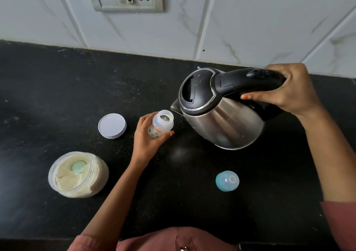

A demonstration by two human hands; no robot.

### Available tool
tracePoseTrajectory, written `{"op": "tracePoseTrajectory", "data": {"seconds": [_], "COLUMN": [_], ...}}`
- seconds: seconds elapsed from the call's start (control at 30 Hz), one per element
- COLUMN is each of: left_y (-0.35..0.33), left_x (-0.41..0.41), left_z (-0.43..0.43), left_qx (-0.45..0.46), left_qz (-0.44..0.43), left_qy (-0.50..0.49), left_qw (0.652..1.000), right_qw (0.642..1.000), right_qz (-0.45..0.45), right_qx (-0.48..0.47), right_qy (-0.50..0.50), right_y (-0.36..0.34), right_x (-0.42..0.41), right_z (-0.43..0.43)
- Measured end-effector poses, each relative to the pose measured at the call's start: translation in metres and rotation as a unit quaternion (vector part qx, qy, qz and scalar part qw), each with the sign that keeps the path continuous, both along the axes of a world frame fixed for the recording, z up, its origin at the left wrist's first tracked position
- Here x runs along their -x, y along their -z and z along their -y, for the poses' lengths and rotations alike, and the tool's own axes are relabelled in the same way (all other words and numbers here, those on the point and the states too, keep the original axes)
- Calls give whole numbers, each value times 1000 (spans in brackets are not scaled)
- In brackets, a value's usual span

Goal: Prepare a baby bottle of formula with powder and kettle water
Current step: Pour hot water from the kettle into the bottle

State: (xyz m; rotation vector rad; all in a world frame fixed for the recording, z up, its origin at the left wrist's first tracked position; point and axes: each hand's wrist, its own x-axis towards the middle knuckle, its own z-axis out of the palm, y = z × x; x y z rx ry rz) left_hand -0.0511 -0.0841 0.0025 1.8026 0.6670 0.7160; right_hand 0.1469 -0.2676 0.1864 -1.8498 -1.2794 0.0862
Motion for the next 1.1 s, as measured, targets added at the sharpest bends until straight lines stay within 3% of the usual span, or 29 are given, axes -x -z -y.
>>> {"op": "tracePoseTrajectory", "data": {"seconds": [1.1], "left_y": [2], "left_x": [3], "left_z": [1], "left_qx": [66], "left_qz": [-12], "left_qy": [4], "left_qw": [998], "right_qw": [991], "right_qz": [79], "right_qx": [101], "right_qy": [-44], "right_y": [-31], "right_x": [10], "right_z": [-28]}}
